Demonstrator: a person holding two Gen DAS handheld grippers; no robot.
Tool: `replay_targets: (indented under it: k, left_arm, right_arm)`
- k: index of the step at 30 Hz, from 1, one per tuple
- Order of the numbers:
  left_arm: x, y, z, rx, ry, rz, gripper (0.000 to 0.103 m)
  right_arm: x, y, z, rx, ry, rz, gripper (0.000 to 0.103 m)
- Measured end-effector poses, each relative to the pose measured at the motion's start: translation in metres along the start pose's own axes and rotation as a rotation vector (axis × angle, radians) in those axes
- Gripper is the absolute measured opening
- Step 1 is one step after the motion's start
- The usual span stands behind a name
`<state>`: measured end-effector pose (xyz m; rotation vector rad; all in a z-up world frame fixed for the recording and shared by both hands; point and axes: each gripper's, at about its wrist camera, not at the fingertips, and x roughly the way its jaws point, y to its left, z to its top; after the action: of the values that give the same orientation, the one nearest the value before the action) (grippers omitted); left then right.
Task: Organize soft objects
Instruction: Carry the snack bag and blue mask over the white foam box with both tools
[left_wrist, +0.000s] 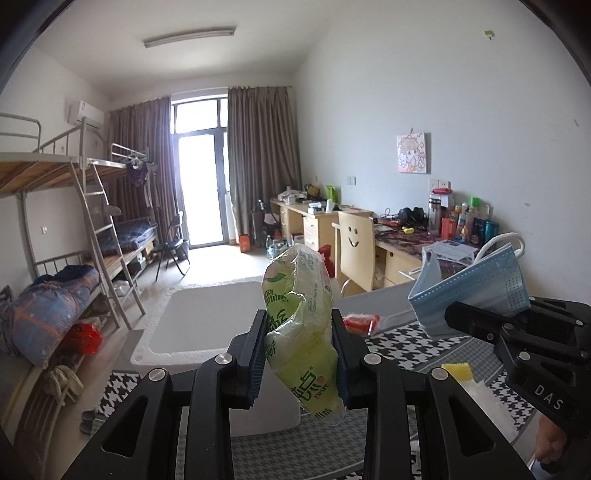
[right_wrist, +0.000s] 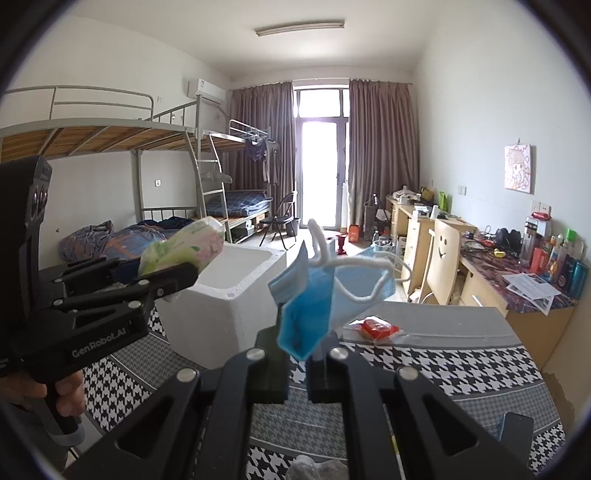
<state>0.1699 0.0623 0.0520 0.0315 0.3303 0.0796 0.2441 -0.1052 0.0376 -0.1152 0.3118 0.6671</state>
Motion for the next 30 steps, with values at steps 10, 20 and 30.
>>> replay_targets:
  k: [10, 20, 30]
  left_arm:
    - [0.011, 0.011, 0.011, 0.003, -0.015, 0.055, 0.033]
    - [0.023, 0.024, 0.017, 0.0, -0.014, 0.112, 0.033]
    - [0.042, 0.046, 0.022, -0.032, 0.015, 0.167, 0.033]
  right_arm:
    - [0.01, 0.002, 0.015, -0.017, -0.011, -0.004, 0.009]
    - [0.023, 0.008, 0.022, -0.038, -0.003, 0.009, 0.009]
    - [0.036, 0.014, 0.031, -0.052, 0.006, 0.027, 0.009]
